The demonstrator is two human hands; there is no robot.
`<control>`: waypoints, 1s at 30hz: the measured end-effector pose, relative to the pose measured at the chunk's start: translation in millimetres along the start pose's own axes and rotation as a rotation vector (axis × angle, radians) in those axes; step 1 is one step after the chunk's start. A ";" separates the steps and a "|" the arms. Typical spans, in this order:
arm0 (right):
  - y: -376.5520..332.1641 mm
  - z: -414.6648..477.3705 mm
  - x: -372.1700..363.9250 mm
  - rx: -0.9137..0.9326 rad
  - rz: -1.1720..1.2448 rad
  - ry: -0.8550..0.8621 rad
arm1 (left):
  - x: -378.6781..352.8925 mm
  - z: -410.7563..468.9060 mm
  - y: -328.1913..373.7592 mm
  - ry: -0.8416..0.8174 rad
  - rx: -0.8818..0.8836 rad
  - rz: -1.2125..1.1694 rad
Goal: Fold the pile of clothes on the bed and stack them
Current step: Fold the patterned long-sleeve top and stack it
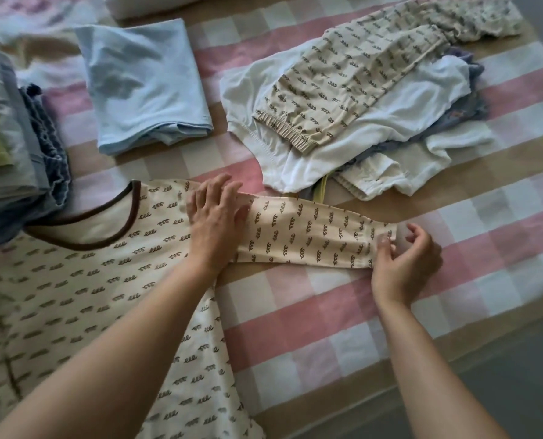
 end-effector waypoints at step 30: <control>35.1 -299.7 -38.6 -0.242 0.151 -0.633 | -22.2 -331.6 -93.8 -0.084 0.337 -0.207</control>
Point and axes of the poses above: each hand's wrist, its own z-axis towards the middle knuckle, its own x-axis out of the back of the hand, y = z × x, the point moved 10 cm from there along z, towards the middle knuckle, and after that the axes turned 10 degrees about -y, right-handed, at the moved point
